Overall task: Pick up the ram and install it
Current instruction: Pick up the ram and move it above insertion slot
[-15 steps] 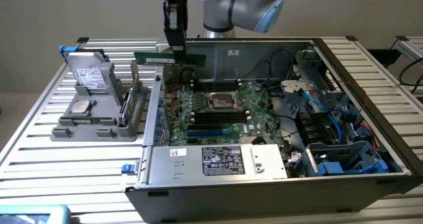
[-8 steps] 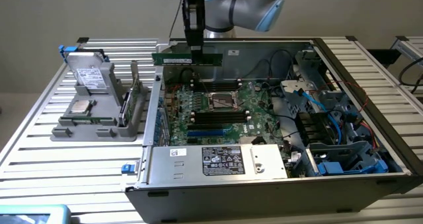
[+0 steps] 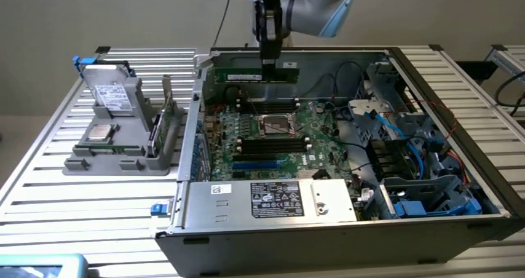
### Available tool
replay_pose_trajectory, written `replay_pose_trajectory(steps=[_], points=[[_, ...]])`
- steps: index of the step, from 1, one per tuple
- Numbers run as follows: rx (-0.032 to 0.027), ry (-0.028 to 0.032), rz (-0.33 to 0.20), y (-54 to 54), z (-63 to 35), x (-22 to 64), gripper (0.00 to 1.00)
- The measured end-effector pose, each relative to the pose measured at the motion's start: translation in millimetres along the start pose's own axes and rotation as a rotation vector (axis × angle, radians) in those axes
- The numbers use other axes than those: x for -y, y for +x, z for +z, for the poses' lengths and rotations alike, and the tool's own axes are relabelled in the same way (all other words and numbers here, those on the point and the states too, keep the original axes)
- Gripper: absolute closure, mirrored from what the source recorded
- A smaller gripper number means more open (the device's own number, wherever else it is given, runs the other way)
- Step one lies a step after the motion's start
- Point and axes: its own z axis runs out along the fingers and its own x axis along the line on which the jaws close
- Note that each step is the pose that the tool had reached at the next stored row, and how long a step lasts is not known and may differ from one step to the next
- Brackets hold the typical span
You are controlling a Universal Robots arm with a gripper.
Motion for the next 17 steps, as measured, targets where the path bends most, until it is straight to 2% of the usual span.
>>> replay_pose_trajectory(steps=[2,7,8,10,13,17], points=[[-0.0004,0.0042,0.000,-2.1,1.7,8.3,0.87],[-0.0023,0.0227,0.001,-11.9,4.3,24.5,0.87],[-0.0030,0.0244,0.000,-14.2,5.1,27.5,0.87],[-0.0054,0.0257,0.000,-18.5,6.6,31.1,0.87],[-0.0100,0.0258,0.000,-26.0,9.2,31.3,0.87],[-0.0117,0.0257,0.000,-29.9,10.5,31.3,0.87]])
